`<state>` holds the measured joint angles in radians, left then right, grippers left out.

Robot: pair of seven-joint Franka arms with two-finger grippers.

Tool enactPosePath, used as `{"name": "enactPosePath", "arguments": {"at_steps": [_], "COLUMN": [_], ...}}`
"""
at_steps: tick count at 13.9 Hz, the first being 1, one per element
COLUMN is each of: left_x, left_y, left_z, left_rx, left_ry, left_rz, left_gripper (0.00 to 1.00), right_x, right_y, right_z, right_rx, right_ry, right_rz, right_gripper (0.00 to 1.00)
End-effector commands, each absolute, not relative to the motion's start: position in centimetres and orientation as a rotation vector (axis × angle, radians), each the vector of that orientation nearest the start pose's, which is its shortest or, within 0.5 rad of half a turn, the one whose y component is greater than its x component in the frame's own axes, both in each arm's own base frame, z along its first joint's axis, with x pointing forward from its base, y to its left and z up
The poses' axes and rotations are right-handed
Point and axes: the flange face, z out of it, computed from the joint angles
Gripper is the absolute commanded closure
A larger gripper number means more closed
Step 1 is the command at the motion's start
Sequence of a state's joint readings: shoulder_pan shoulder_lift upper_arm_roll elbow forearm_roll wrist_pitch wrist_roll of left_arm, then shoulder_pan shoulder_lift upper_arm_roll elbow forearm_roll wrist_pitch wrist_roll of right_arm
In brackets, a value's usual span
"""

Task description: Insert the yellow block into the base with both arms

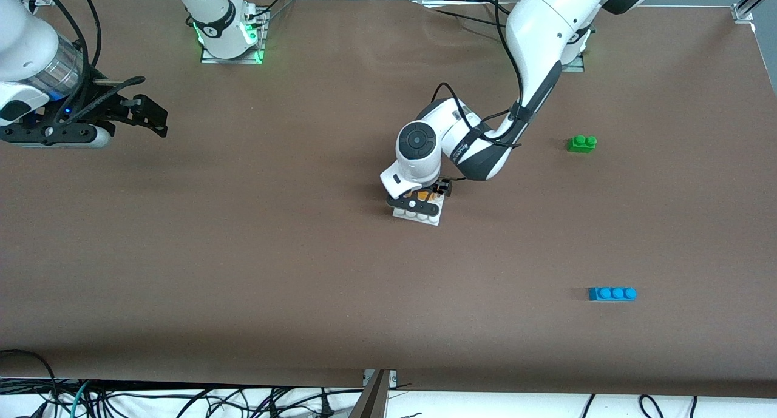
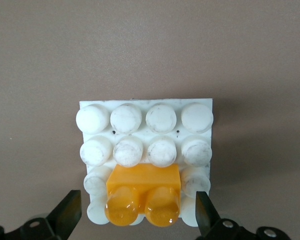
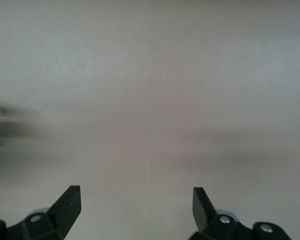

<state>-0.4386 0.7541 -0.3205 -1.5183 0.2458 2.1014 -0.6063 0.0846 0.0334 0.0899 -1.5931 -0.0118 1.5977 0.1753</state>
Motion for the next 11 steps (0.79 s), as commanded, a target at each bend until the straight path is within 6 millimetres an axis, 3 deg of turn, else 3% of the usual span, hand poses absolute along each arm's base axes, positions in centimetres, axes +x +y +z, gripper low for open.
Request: {"name": "enactPosePath", "arguments": {"at_steps": [1,7,9,11], "left_x": [53.9,56.5,56.7,57.2], "left_y": [-43.8,-38.7,-36.0,-32.0], "left_z": [23.8,39.6,45.4,51.2], "left_rx": [-3.031,-3.139,-3.114,-3.127], "left_ry": [0.348,0.109,0.144,0.163], "left_rz": [0.130,0.085,0.092,0.162], "left_gripper": [0.00,0.00,0.00,0.00], "right_x": [56.1,56.1,56.1,56.1], "right_y": [9.3,9.3,9.3,9.3], "right_z": [60.4,60.3,60.3,60.3], "right_rx": [-3.160,-3.159,-3.159,-3.159], "right_ry": [-0.001,-0.001,-0.001,-0.001], "right_rz": [0.024,0.029,0.029,0.029], "right_gripper": [0.01,0.01,0.01,0.01]}}
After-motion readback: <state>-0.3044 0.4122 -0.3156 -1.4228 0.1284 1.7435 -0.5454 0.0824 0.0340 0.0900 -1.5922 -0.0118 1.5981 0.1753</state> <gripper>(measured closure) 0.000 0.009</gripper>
